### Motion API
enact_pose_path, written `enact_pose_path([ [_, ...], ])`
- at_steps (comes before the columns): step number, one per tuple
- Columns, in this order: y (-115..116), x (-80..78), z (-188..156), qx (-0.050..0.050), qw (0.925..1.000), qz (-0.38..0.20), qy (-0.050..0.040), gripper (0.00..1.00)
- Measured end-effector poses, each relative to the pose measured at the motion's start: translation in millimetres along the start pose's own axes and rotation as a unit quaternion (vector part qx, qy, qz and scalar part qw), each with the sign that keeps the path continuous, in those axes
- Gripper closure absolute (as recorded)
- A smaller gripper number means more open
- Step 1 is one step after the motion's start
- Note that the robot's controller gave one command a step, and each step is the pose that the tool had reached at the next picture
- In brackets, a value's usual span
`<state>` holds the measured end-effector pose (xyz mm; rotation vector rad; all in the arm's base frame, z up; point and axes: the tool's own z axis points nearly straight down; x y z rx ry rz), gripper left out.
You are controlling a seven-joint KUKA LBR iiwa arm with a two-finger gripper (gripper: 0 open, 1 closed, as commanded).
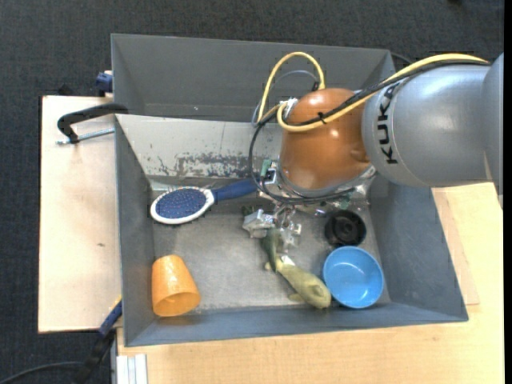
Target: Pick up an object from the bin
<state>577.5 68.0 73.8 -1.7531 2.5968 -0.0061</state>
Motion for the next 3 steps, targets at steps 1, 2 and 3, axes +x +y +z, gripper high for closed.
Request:
enact_pose_path([
  [1,10,-6.1,-3,-0.002,0.8898,-0.456,-0.0010,1.00],
  [2,19,20.6,-157,0.001,0.8890,-0.458,-0.0007,1.00],
  [3,59,44.1,-55,-0.010,0.8953,-0.445,-0.0002,1.00],
])
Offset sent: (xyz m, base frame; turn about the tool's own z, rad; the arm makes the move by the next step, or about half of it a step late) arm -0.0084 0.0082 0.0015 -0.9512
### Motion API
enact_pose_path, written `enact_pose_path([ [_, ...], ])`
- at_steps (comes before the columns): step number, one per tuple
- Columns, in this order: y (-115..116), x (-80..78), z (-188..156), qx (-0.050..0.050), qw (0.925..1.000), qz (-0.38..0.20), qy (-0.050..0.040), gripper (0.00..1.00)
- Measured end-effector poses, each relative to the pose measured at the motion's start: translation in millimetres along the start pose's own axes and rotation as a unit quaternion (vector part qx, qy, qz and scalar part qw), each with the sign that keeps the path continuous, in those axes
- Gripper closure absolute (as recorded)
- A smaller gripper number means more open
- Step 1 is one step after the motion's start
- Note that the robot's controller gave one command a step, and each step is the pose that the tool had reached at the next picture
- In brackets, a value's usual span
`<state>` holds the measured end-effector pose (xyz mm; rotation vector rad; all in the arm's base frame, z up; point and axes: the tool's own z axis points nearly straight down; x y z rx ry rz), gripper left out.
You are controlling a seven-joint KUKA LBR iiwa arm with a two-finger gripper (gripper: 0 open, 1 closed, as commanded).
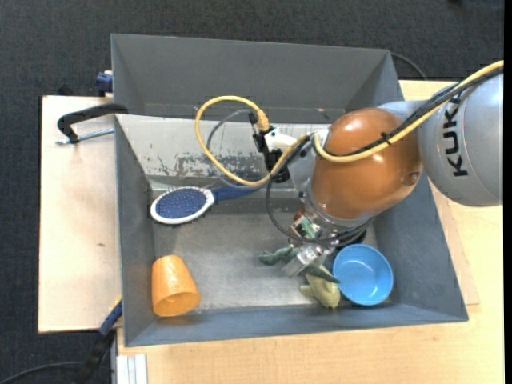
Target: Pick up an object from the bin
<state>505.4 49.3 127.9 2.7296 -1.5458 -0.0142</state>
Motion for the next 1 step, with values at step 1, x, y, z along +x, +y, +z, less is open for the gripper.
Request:
enact_pose_path([
  [1,-0.4,-17.0,-213.2,0.010,0.9997,-0.020,0.0045,1.00],
])
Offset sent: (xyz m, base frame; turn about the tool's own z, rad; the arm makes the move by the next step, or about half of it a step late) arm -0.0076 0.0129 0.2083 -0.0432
